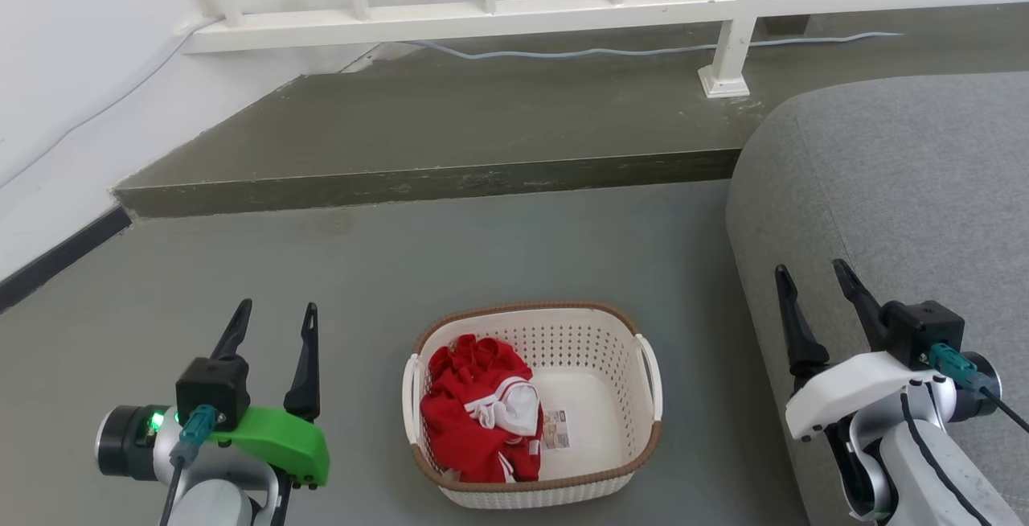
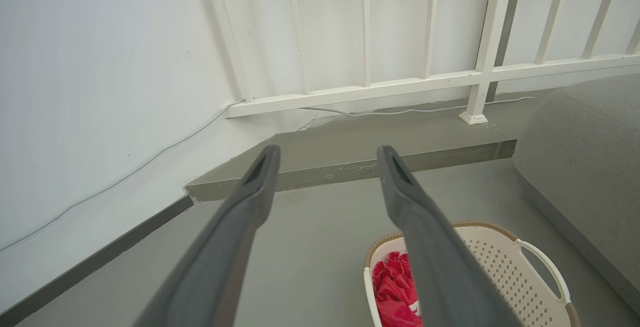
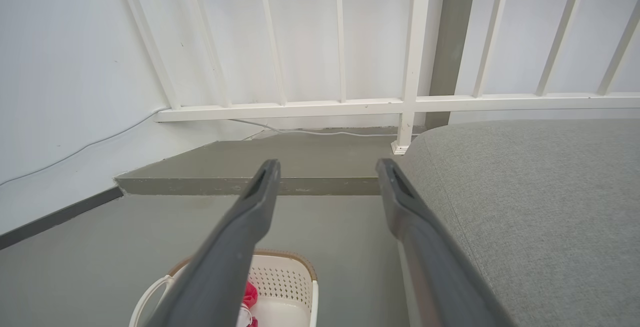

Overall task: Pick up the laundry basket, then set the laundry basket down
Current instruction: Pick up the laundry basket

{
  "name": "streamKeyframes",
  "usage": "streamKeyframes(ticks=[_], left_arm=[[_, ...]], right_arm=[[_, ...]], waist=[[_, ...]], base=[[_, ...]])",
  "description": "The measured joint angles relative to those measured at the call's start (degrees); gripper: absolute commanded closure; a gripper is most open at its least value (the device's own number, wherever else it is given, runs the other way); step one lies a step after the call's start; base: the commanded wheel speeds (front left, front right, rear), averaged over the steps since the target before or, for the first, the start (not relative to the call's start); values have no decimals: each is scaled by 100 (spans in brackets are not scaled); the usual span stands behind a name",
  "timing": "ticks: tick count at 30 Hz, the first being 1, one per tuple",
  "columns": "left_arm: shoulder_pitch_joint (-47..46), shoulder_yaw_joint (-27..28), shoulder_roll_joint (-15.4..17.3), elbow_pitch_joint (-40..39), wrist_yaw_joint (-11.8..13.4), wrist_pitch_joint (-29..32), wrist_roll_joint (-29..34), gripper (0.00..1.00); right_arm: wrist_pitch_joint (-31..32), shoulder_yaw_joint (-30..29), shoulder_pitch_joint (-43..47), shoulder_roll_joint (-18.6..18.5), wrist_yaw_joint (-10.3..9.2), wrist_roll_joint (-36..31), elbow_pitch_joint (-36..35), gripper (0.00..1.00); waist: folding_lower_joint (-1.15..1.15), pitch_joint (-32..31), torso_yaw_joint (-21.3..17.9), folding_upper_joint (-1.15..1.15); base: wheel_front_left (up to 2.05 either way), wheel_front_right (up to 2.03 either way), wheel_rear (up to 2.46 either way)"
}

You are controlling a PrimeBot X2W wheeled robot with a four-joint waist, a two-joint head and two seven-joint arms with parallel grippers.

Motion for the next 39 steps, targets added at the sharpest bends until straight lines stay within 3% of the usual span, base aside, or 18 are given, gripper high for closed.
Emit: streamKeyframes(ticks=[17, 39], left_arm=[[-59, 1, -13, 2, 2, 1, -23, 0], [-905, 107, -163, -196, 41, 27, -134, 0]], right_arm=[[0, -83, -7, 32, 54, -41, 22, 0], [-8, -167, -1117, 126, 249, -48, 97, 0]], waist=[[0, 175, -11, 0], [0, 1469, -55, 0]], base=[[0, 0, 0], [0, 0, 0]])
